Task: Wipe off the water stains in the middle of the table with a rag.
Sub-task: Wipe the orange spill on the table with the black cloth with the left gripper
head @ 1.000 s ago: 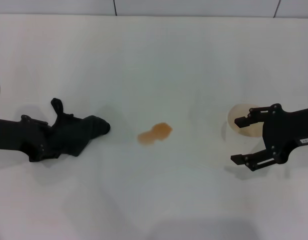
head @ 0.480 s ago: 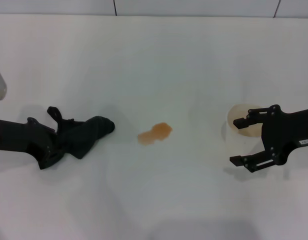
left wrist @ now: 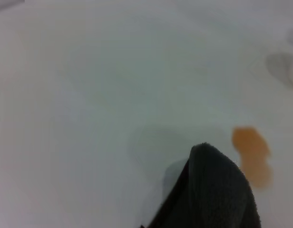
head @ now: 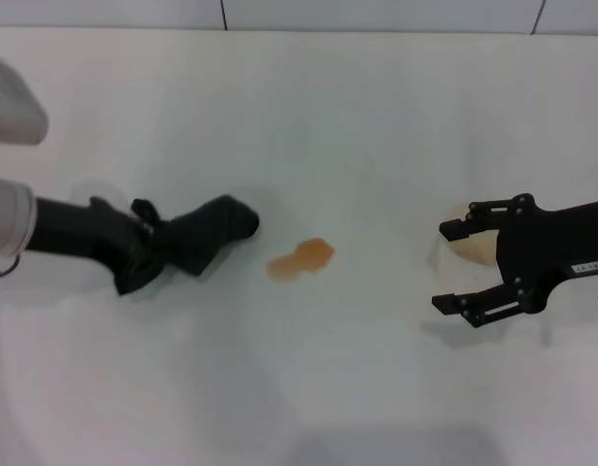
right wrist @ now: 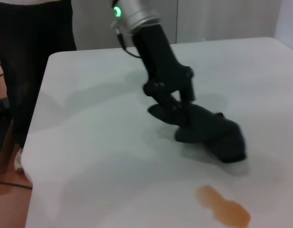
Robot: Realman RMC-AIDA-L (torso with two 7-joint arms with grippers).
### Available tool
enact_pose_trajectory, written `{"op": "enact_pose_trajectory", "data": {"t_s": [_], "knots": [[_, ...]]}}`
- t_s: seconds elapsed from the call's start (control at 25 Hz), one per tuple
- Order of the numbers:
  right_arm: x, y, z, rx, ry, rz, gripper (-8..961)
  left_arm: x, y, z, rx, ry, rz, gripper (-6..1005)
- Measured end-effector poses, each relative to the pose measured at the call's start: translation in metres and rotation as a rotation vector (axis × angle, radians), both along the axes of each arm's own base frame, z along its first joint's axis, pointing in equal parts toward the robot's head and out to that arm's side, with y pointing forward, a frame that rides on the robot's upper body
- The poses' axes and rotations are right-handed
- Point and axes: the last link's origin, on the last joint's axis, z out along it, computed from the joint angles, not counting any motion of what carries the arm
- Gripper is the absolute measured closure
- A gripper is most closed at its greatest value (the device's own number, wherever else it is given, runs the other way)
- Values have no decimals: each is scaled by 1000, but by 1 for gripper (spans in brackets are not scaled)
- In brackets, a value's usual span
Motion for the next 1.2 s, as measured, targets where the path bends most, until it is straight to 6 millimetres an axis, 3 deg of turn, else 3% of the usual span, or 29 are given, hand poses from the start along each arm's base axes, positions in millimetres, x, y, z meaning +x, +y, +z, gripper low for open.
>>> {"op": "enact_pose_trajectory", "data": {"t_s": [0.16,0.48,0.68,0.84,1.2], "knots": [[-3,0,0,2,15,8,96,22,18,-10,4,24,-19,885],[-10,2,-1,10,44,38,96,63,44,-52,-54,110,-83,894],[-9,3,-2,17,42,43,96,82,35,-78,-158,151,-164,894],[-8,3,-2,21,42,42,96,93,24,-86,-218,120,-199,895],[-13,8,-5,33,45,55,96,78,7,-92,-221,128,-169,895]]}}
